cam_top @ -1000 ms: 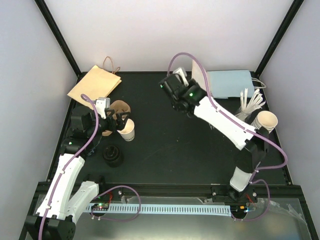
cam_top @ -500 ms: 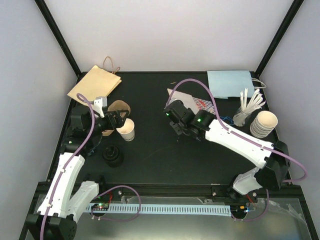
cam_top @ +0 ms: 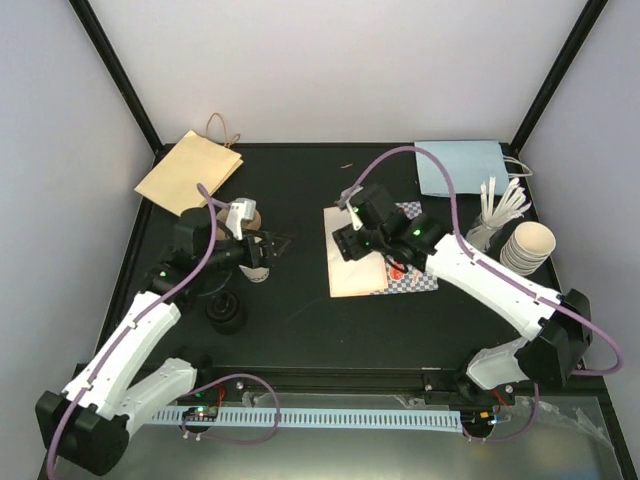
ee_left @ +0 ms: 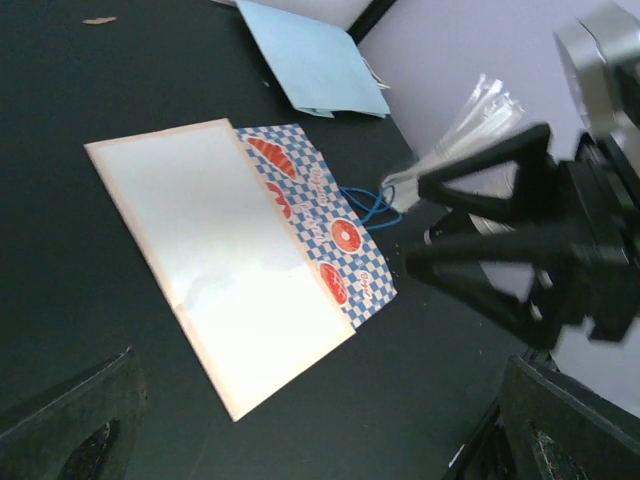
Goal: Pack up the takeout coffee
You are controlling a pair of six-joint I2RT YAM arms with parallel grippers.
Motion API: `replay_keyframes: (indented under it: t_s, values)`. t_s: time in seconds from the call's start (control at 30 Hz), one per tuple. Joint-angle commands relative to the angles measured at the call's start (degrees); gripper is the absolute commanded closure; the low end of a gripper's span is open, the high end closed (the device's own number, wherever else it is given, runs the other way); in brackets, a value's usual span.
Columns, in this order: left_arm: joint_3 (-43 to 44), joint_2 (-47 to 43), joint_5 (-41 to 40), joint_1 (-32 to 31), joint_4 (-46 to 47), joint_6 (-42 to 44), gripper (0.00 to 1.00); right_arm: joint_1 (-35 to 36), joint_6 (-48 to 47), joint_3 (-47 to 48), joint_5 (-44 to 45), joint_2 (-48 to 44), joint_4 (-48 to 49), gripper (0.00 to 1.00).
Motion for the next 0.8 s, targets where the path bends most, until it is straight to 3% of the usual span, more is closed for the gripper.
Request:
replay_keyframes:
  t_s: [0.0, 0.13, 0.33, 0.57, 0.77]
  values:
    - [4.58, 2.1, -9.65, -7.04, -0.95, 0.08, 0.01, -8.21, 4.82, -1.58, -8.05, -2.47, 3.12, 0.24]
    - [7.79, 6.66, -17.38, -15.5, -2.83, 1.47, 0.01, -17.91, 7.76, -6.52, -14.07, -4.0, 5.48, 0.25]
    - [17.52, 17.95, -28.53, -26.39, -7.79, 4.25, 0.01, -25.34, 10.08, -14.47, -13.04, -4.77, 7.92, 0.27]
    - [23.17, 31.08, -30.18, -28.23, -8.3, 3.27, 0.01, -27.86, 11.83, -20.17, -8.75, -4.15, 10.67, 0.29]
    - [29.74, 41.43, -30.43, -29.98, -9.09, 2.31, 0.01, -35.57, 11.26, -24.28, -15.36, -2.97, 15.53, 0.32]
